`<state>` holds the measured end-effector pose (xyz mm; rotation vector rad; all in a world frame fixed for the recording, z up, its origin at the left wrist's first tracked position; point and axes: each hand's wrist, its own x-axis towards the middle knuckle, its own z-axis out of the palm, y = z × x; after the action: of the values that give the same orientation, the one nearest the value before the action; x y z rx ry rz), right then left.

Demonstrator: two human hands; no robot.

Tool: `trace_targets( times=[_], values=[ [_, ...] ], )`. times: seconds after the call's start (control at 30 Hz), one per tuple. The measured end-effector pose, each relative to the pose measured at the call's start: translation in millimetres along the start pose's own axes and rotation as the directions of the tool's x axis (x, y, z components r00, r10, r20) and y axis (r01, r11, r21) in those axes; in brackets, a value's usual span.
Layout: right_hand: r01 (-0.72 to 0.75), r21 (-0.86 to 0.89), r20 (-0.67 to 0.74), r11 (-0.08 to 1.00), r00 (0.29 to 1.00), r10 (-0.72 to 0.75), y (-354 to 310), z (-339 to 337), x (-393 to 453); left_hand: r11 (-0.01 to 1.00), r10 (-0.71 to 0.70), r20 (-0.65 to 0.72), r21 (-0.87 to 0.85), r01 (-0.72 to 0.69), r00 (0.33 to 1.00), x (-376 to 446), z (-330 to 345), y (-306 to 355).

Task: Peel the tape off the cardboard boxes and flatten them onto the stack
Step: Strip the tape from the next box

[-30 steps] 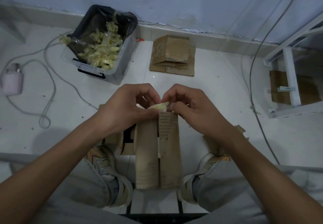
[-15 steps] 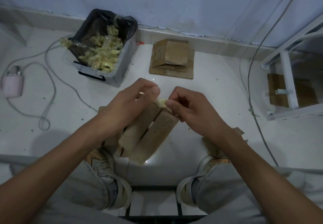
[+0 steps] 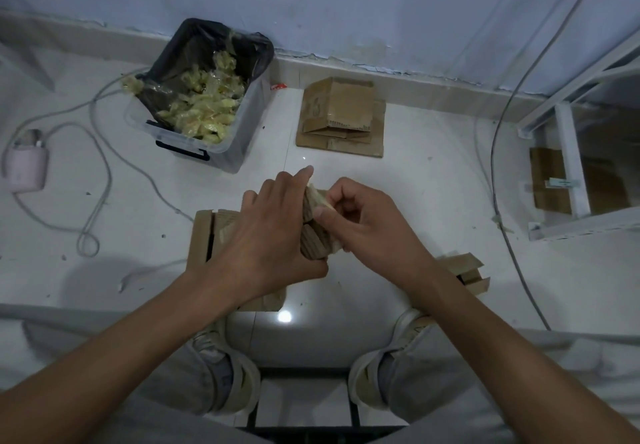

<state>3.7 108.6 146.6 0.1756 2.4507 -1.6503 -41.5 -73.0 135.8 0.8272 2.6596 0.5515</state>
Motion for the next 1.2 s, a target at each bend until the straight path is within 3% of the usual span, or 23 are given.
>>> trace_targets(
  times=[0.1, 0.2, 0.3, 0.5, 0.7, 0.9, 0.97, 1.1, 1.2],
  values=[
    [-0.004, -0.041, -0.028, 0.999, 1.000, 0.003, 1, -10, 3, 0.999, 0.017, -0.052, 0.030, -0.016, 0.999, 2, -4, 1],
    [-0.169, 0.212, -0.073, 0.962, 0.979, 0.188, 2, -18, 2, 0.999, 0.014, -0.117, -0.042, -0.019, 0.993, 2, -11, -1],
    [-0.229, 0.268, -0.069, 0.936, 0.964, 0.256, 3, -24, 2, 0.998, -0.001, -0.146, -0.062, -0.008, 0.989, 2, -16, -10],
    [-0.180, 0.231, -0.016, 0.956, 0.982, 0.189, -2, -27, 8, 0.999, 0.033, -0.130, -0.017, -0.035, 0.991, 4, -19, -10],
    [-0.141, 0.303, -0.049, 0.943, 0.985, 0.164, 0, -24, 6, 0.996, -0.042, -0.148, -0.078, 0.031, 0.988, 5, -19, -14],
    [-0.028, 0.118, -0.172, 0.993, 0.984, 0.048, 5, -23, 5, 0.992, -0.034, -0.175, -0.128, 0.011, 0.984, 6, -21, -11],
    [-0.047, 0.249, -0.153, 0.967, 0.984, 0.087, 6, -20, 5, 0.989, -0.042, -0.163, -0.148, 0.018, 0.986, 6, -23, -11],
    [-0.170, 0.562, -0.017, 0.809, 0.976, 0.217, 5, -18, 9, 0.986, -0.040, -0.182, -0.165, 0.010, 0.982, 6, -24, -12],
    [-0.178, 0.577, 0.013, 0.797, 0.978, 0.208, 5, -18, 10, 0.989, -0.021, -0.205, -0.145, -0.009, 0.979, 6, -24, -13]
  ],
)
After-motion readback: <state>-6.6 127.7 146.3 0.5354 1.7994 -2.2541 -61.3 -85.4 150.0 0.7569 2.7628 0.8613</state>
